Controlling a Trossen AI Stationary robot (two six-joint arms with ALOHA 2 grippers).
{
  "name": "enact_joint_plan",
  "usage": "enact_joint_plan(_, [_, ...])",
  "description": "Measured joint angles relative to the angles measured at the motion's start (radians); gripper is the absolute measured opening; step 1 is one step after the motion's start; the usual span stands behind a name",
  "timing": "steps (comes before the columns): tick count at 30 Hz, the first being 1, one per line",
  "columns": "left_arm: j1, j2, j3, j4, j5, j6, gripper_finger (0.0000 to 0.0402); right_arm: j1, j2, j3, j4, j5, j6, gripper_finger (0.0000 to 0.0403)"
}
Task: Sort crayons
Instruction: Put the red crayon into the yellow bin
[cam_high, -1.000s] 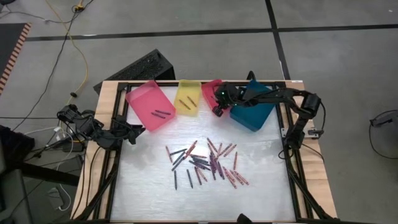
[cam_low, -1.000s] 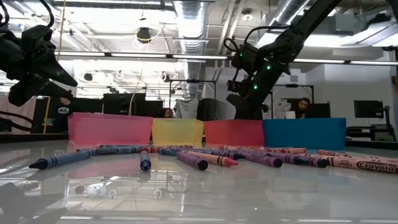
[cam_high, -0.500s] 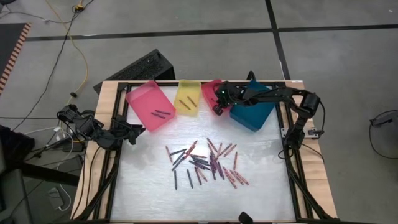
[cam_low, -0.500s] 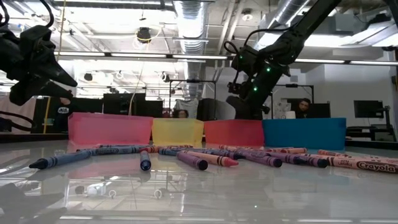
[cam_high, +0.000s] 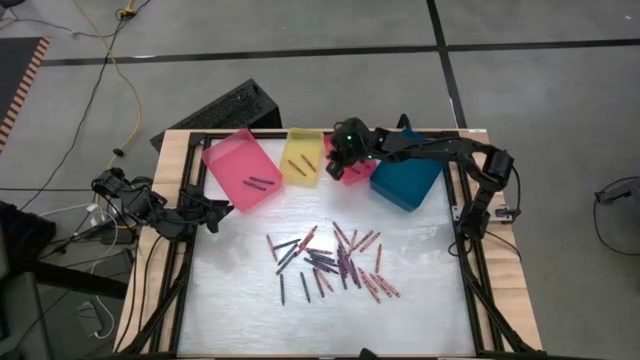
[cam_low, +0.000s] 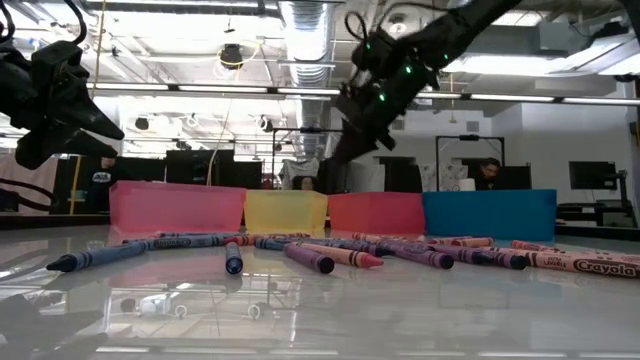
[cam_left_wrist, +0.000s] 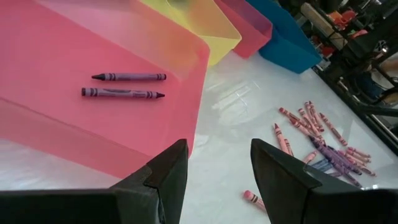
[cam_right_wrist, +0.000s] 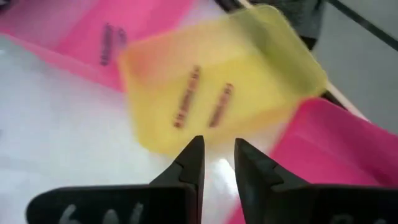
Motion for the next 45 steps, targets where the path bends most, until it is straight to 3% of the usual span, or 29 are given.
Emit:
enact_joint_plan(8, [0.0, 0.0, 0.0, 0.0, 0.007, -0.001, 0.0165, 0.173, 0.0, 0.024, -0.237, 0.001, 0.174, 0.0083])
enact_joint_plan(11, [0.0, 0.0, 0.0, 0.0, 0.007, -0.001, 0.0165, 0.254, 0.0, 0.024, -0.322, 0.053, 0.246, 0.0083])
enact_joint_plan(21, [0.0, 0.0, 0.0, 0.0, 0.009, -0.002, 0.0165, 0.457, 0.0, 0.024, -0.349, 0.217, 0.449, 0.0083])
enact_joint_plan(29, [0.0, 0.0, 0.0, -0.003, 0.062, 0.01, 0.0165, 0.53, 0.017, 0.024, -0.377, 0.289, 0.575, 0.0083])
enact_joint_plan(45, [0.0, 0.0, 0.0, -0.003, 0.074, 0.02, 0.0165, 0.592, 0.197, 0.026, -0.416, 0.246, 0.652, 0.0083])
